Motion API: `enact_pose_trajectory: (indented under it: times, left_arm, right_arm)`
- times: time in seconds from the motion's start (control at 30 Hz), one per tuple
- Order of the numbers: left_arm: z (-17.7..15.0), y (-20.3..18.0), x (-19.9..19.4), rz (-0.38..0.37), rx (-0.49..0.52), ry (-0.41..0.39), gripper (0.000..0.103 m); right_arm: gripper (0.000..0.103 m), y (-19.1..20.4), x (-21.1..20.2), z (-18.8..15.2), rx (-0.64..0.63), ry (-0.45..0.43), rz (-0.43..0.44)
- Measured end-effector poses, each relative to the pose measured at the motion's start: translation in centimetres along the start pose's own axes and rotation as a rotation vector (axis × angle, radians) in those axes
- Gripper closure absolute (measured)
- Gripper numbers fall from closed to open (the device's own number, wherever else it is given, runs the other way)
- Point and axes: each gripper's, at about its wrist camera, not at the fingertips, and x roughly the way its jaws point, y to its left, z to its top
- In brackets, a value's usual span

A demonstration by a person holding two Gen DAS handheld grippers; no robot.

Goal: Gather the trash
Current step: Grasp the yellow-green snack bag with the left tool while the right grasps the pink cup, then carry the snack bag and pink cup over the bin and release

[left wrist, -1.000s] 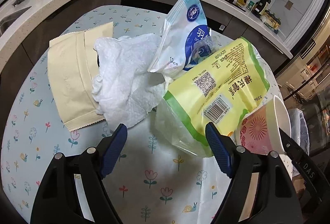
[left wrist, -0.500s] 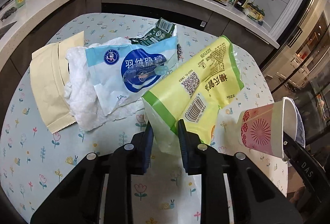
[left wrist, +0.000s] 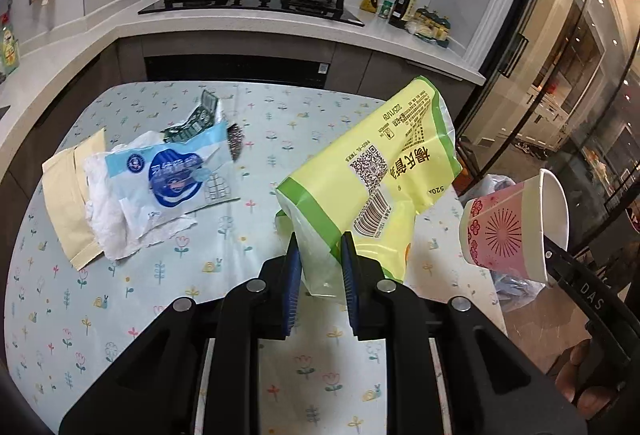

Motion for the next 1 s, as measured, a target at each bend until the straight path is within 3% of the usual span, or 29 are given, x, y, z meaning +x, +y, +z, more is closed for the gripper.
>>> enact_pose_trajectory:
  times: [0.57, 1.0]
  left_arm:
    - [-0.4, -16.4, 0.7, -0.126, 0.200, -0.013, 0.084]
    - [-0.8, -25.8, 5.5, -0.183, 0.327, 0.041, 0.084]
  right_arm:
    - [0.100, -14.8, -6.7, 1.1, 0.180, -0.103, -0.135]
    - [0.100, -23.4, -6.4, 1.4, 0.286, -0.104, -0.220]
